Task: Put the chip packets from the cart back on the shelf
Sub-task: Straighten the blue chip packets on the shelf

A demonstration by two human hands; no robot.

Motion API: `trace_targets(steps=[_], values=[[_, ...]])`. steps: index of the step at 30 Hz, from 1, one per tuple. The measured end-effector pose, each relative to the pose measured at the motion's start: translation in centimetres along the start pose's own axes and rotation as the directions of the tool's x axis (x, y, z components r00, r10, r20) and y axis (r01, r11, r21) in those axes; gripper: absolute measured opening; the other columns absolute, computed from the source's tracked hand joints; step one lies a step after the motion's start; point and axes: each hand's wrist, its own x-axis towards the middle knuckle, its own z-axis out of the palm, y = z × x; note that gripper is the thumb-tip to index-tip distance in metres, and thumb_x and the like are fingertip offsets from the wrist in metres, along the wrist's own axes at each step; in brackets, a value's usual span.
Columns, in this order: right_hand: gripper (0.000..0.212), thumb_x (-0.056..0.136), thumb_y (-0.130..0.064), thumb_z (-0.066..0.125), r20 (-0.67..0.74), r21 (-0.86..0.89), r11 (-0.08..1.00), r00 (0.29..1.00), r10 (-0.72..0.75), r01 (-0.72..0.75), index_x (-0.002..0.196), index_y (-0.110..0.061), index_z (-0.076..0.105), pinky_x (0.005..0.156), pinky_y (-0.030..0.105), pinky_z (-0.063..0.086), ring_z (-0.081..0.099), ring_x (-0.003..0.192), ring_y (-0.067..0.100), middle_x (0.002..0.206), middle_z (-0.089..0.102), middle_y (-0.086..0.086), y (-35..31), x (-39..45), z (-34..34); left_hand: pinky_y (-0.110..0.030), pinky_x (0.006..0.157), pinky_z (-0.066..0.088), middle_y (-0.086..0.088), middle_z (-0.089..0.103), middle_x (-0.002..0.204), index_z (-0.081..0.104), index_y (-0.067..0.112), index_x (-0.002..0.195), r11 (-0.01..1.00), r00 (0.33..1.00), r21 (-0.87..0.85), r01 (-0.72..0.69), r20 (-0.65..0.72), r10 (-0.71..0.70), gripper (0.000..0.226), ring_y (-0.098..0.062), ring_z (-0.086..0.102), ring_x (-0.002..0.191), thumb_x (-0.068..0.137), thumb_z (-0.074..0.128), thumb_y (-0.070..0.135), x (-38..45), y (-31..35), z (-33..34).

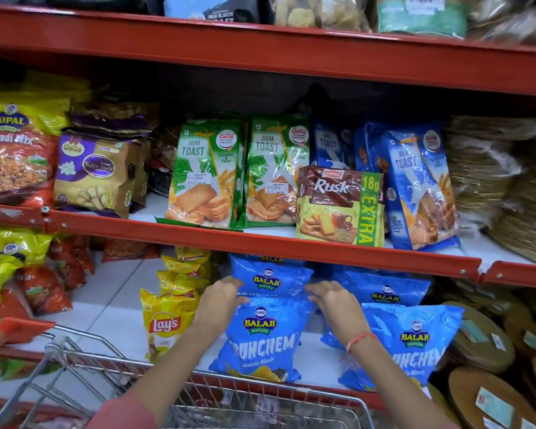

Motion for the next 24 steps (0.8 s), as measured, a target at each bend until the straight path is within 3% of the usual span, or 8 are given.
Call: trace_targets(steps=[3, 9, 15, 17, 20, 24], values=[[0.025, 0.091, -0.018, 0.059, -0.119, 0.055, 0.997, 0.992, 0.051, -0.045, 0.116, -0.017, 0.064, 0.082, 0.037, 0.052, 0.061, 0.106, 0.027, 0.109, 0.070, 0.006, 3.1, -2.5, -2.2, -0.036, 0.099, 0.046, -0.004, 0.059, 0.132, 0.056, 0.015, 0.126, 0.990, 0.995, -0.103, -0.100, 0.003, 0.100, 0.040, -0.023, 0.057, 0.117, 0.091, 0.056, 0.035, -0.2, 4.8, 0.6], [0.027, 0.089, -0.008, 0.059, -0.143, 0.076, 0.966, 0.957, 0.254, -0.245, 0.116, -0.012, 0.063, 0.085, 0.045, 0.054, 0.060, 0.109, 0.032, 0.110, 0.068, 0.015, 11.6, -6.6, -4.7, -0.034, 0.101, 0.041, -0.007, 0.059, 0.133, 0.057, 0.014, 0.126, 0.960, 0.966, -0.159, -0.232, 0.078, 0.246, 0.036, -0.024, 0.054, 0.121, 0.094, 0.053, 0.029, 0.3, 14.9, 4.0], [0.048, 0.081, 0.014, 0.052, -0.083, -0.149, 0.912, 0.924, 0.374, -0.383, 0.126, 0.000, 0.052, 0.104, 0.047, 0.044, 0.052, 0.118, 0.038, 0.124, 0.058, 0.022, 19.1, -8.6, -5.9, -0.042, 0.098, 0.047, -0.017, 0.057, 0.133, 0.051, 0.010, 0.131, 0.954, 0.966, -0.237, -0.183, 0.138, 0.219, 0.038, -0.033, 0.055, 0.119, 0.093, 0.055, 0.015, 1.2, 20.3, 7.5], [0.049, 0.081, 0.013, 0.050, -0.048, -0.169, 0.901, 0.917, 0.397, -0.399, 0.129, 0.001, 0.049, 0.104, 0.045, 0.043, 0.051, 0.118, 0.038, 0.128, 0.054, 0.021, 20.3, -8.8, -6.1, -0.044, 0.096, 0.049, -0.021, 0.062, 0.126, 0.054, 0.009, 0.127, 0.957, 0.972, -0.244, -0.153, 0.139, 0.191, 0.034, -0.034, 0.057, 0.117, 0.094, 0.054, 0.014, 1.5, 20.8, 8.4], [0.047, 0.085, 0.009, 0.051, -0.039, -0.134, 0.890, 0.900, 0.435, -0.436, 0.129, -0.008, 0.051, 0.089, 0.041, 0.050, 0.056, 0.110, 0.035, 0.129, 0.050, 0.016, 20.7, -9.0, -6.3, -0.042, 0.085, 0.052, -0.022, 0.069, 0.110, 0.061, 0.010, 0.115, 0.956, 0.985, -0.273, -0.109, 0.102, 0.141, 0.022, -0.035, 0.063, 0.104, 0.094, 0.054, 0.013, 1.8, 20.9, 9.1], [0.042, 0.076, 0.014, 0.055, -0.094, -0.081, 0.898, 0.900, 0.425, -0.432, 0.110, -0.008, 0.065, 0.069, 0.042, 0.053, 0.065, 0.088, 0.037, 0.112, 0.059, 0.015, 19.5, -8.9, -6.5, -0.040, 0.078, 0.051, -0.023, 0.070, 0.099, 0.064, 0.011, 0.104, 0.953, 0.996, -0.301, -0.041, 0.061, 0.062, 0.016, -0.035, 0.064, 0.095, 0.091, 0.056, 0.011, 1.9, 19.6, 8.8]])
